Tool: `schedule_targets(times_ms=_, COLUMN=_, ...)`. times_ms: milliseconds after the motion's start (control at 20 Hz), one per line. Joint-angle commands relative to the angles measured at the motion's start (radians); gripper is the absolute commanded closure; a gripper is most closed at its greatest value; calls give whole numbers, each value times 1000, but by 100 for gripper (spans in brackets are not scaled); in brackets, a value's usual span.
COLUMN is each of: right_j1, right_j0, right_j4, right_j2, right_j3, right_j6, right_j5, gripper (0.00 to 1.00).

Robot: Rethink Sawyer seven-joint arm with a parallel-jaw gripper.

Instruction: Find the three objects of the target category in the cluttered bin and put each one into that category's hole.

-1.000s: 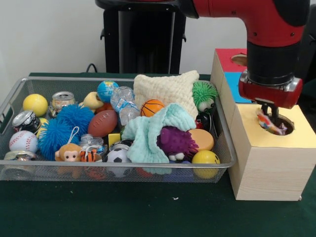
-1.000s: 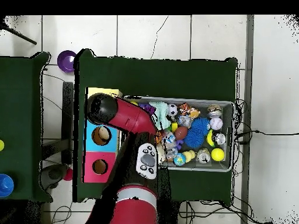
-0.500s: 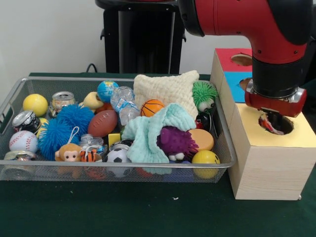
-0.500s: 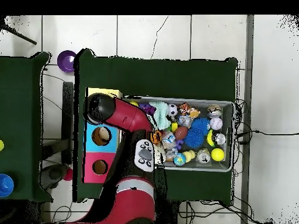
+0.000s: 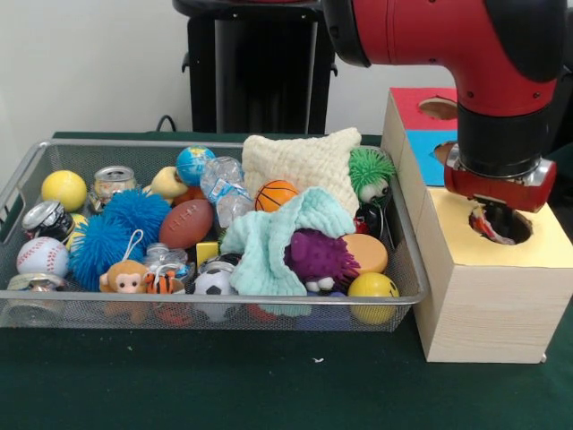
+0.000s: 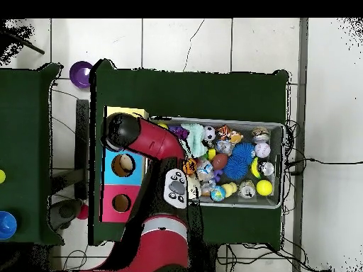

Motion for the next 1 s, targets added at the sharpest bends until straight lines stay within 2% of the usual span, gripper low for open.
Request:
schedule_targets(times_ms=50, right_j1=-61, right_j0=-29, right_j4=-57, right_j2=58, right_j3=144, right_j6=115, right_j5=274, gripper=100)
schedule_targets(times_ms=200, right_j1=-139, right_j0=-45, right_j4=-55, right_j2=54, right_j3=188, right_j6=101, right_j5=335, gripper=100)
schedule_targets(times_ms=450, right_j1=-163, right_j0=-54, right_j4=-93, right_j2=43, right_j3=199, right_j6=59, right_j5=360, gripper=100)
schedule_targets(times_ms=500, right_j1=-165, right_j0=-43, right_j4=-110, right_j2=25, right_j3=193, right_j6=66, right_j5=345, gripper=100)
schedule_targets(times_ms=650, right_j1=-122, right_j0=-7, right_j4=-203, right_j2=-55, right_j3=149, right_j6=66, right_j5=211, gripper=100)
schedule_targets(times_ms=850, right_j1=-89, right_j0=1, right_j4=-276, right_j2=-73, right_j3=127, right_j6=59, right_j5=112, gripper=100)
schedule_targets(times_ms=1000, right_j1=-71, right_j0=13, right_j4=-313, right_j2=-90, right_j3=111, right_j6=103, right_j5=30, gripper=100)
